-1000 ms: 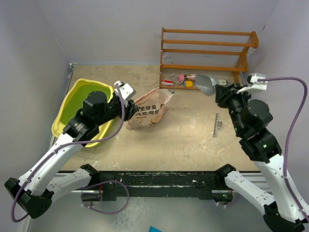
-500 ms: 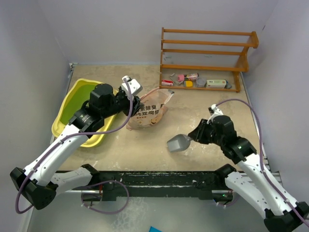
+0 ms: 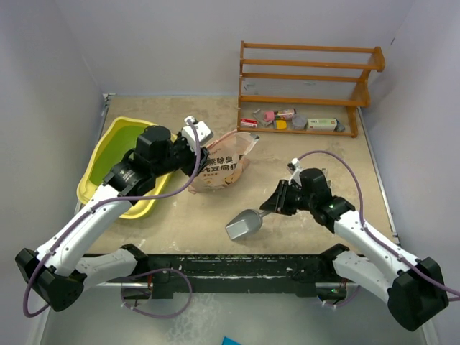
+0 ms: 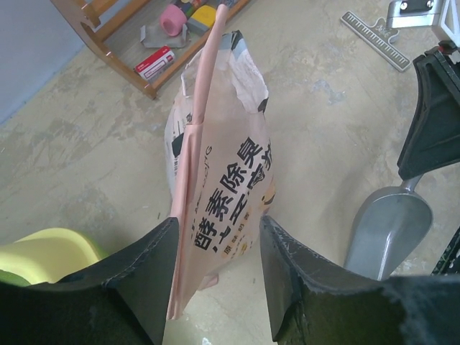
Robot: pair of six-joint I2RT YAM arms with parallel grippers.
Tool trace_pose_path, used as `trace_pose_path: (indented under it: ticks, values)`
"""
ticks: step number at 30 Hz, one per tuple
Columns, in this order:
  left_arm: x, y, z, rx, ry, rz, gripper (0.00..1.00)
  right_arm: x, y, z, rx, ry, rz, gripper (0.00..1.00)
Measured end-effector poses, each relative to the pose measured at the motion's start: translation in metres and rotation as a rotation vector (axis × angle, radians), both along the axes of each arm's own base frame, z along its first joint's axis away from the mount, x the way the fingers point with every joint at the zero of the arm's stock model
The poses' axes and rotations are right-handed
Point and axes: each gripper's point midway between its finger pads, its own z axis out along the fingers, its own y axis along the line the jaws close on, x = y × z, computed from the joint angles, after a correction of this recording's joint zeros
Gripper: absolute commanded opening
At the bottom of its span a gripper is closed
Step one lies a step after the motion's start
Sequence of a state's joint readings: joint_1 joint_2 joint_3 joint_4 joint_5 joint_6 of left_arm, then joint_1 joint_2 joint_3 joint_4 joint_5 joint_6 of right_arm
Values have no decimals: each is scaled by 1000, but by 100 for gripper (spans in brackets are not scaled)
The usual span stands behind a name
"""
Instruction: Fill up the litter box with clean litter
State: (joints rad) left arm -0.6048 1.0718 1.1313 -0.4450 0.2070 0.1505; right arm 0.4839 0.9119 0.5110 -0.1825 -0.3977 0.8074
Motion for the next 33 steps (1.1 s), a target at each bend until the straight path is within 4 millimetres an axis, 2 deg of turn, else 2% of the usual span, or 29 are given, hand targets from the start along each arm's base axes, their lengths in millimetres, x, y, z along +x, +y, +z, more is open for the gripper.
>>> trace_pose_path:
  ticks: [3, 8, 13, 16, 21, 30, 33]
  values:
    - [2, 0, -3, 10, 4, 4, 54, 1, 3, 0, 11, -5, 17, 6]
    - [11, 0, -14, 51, 7, 16, 56, 2, 5, 2, 16, -23, 34, 35]
    - [21, -1, -33, 105, 32, 26, 56, -3, 5, 1, 5, -30, 70, 51]
    - [25, 0, -40, 129, 40, 33, 57, -7, 2, 1, -19, -25, 92, 53]
    - [30, 1, -41, 150, 26, 39, 57, -6, -6, 12, -70, -67, 94, 56]
    - [33, -1, -41, 157, 14, 36, 56, 31, -25, 53, -225, -196, 15, 57]
    - [34, -1, -42, 158, 14, 36, 56, 37, -27, 54, -260, -197, 13, 56]
